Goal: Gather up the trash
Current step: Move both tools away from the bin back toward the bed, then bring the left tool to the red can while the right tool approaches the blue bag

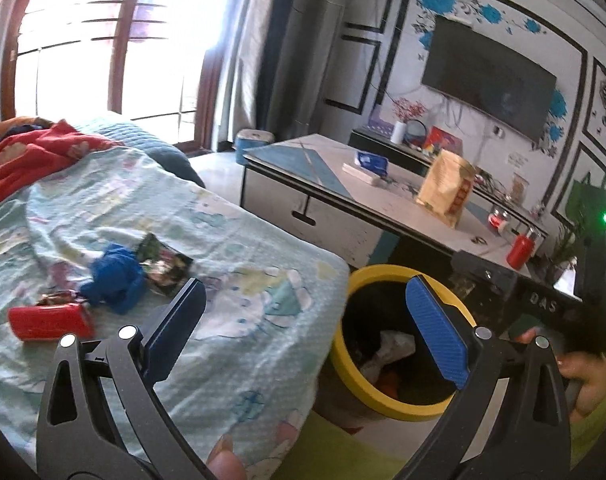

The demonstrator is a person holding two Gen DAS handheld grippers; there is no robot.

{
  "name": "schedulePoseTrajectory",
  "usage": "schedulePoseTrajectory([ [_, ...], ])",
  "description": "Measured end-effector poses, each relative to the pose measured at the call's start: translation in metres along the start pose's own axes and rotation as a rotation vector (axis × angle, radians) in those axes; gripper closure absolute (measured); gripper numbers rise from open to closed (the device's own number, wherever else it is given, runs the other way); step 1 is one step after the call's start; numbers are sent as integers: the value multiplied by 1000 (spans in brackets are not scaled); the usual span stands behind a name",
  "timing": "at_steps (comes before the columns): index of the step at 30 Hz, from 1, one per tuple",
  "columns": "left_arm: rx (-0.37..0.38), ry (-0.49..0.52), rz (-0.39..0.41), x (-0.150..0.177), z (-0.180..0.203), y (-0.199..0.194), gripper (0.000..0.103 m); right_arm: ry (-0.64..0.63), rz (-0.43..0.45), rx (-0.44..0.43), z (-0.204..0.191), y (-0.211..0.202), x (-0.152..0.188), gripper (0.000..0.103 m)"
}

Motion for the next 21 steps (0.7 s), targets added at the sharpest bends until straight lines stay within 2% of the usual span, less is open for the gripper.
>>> schedulePoseTrajectory([
  [21, -166, -83, 100, -34, -84, -41, 11, -99, -21, -176, -97, 5, 10, 25],
])
Point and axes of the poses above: each gripper's, at about its wrist camera, not at the fingertips, and y roughly the way its jaws point, z to its right, x to its underside, the point moved 9 cm from there along y, roughly the way its jaws point, and after that the axes turned 15 degrees about z, right-handed, at the moved point
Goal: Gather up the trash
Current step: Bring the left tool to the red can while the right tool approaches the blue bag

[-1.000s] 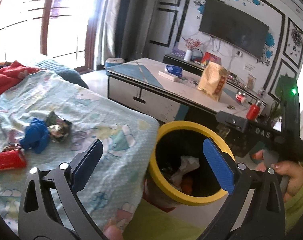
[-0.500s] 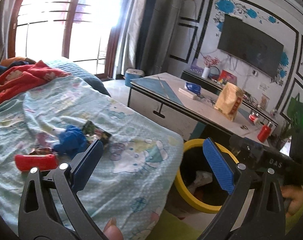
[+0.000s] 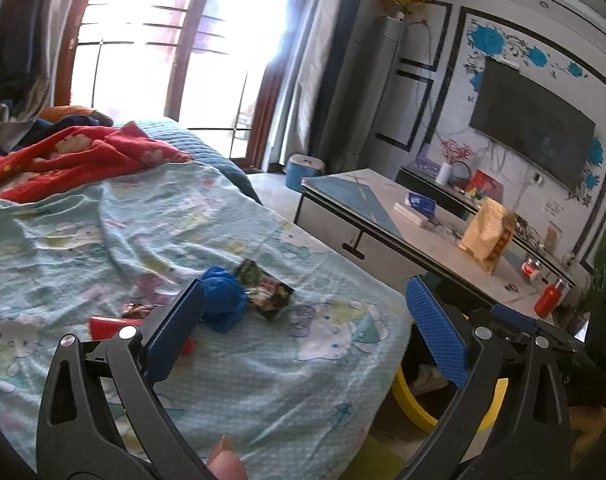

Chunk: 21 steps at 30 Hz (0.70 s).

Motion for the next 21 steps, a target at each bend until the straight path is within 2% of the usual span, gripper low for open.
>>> schedulePoseTrajectory([
  [10, -72, -41, 13, -10, -46, -9, 11, -55, -15, -90, -53, 20, 3, 25],
  [21, -209, -113, -28, -3, -121, -23, 11, -118, -51, -170, -105, 63, 5, 25],
])
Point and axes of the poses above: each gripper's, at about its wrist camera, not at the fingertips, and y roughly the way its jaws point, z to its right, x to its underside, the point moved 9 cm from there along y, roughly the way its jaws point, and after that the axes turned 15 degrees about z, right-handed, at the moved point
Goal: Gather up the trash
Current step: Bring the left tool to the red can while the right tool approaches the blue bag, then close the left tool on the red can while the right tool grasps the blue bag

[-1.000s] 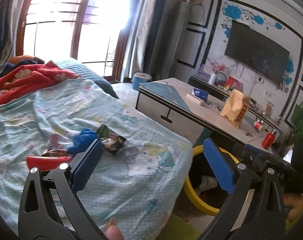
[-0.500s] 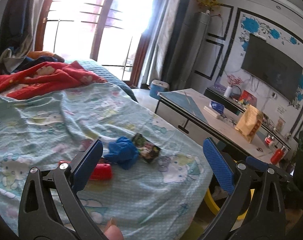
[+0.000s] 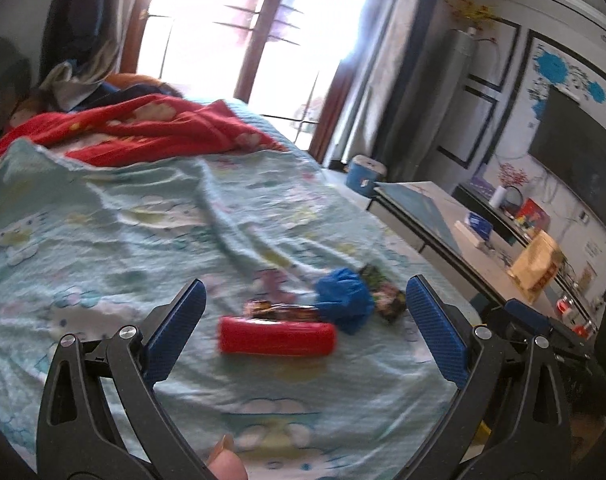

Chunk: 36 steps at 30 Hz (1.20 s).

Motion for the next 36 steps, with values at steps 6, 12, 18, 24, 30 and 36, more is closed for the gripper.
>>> schedulePoseTrajectory([
  [6, -42, -62, -42, 9, -33, 0, 11, -41, -38, -29, -19, 32, 5, 29],
  [12, -63, -146, -94, 25, -55, 9, 19, -60, -80, -40, -28, 59, 14, 35],
  [18, -47, -254, -164, 47, -66, 22, 35, -64, -110, -44, -29, 82, 22, 42],
  [24, -36, -344, -202, 58, -70, 34, 43, -48, -146, -63, -31, 107, 28, 51],
  [30, -32, -346, -208, 60, -66, 41, 43, -8, -191, -93, -36, 130, 37, 55],
  [36, -16, -296, -217, 63, -59, 41, 43, 8, -245, -103, -36, 142, 52, 65],
])
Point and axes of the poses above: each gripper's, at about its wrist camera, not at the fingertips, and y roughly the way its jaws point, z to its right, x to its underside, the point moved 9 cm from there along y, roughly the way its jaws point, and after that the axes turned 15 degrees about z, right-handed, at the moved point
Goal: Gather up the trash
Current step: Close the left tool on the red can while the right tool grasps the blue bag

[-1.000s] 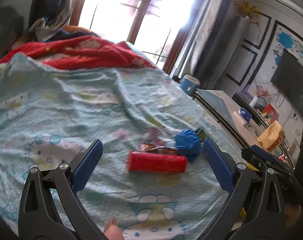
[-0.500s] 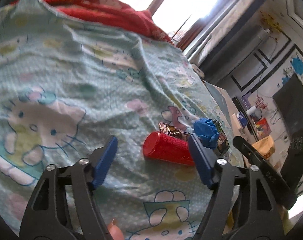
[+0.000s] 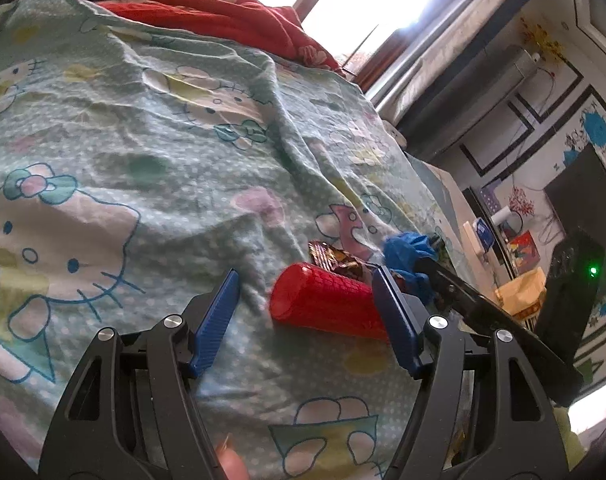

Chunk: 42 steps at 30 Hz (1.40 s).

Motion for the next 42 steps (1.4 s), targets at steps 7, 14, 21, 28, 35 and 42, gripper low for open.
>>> schedulePoseTrajectory([
  [7, 16, 45, -24, 8, 10, 0, 43, 10, -8, -19, 0, -4, 7, 79],
  [14, 42, 35, -39, 10, 15, 0, 55, 23, -1, -19, 0, -10, 10, 86],
  [21, 58, 0, -59, 13, 15, 3, 70, 39, 43, -26, -2, -28, 1, 88],
  [28, 60, -176, -94, 16, 6, -5, 63, 58, 96, -23, 1, -52, -7, 88],
  [35, 85, -324, -116, 20, 14, 3, 61, 57, 167, -25, 5, -83, -21, 88],
  [42, 26, -420, -77, 11, 16, 21, 61, 81, 210, -2, 24, -110, -26, 88],
])
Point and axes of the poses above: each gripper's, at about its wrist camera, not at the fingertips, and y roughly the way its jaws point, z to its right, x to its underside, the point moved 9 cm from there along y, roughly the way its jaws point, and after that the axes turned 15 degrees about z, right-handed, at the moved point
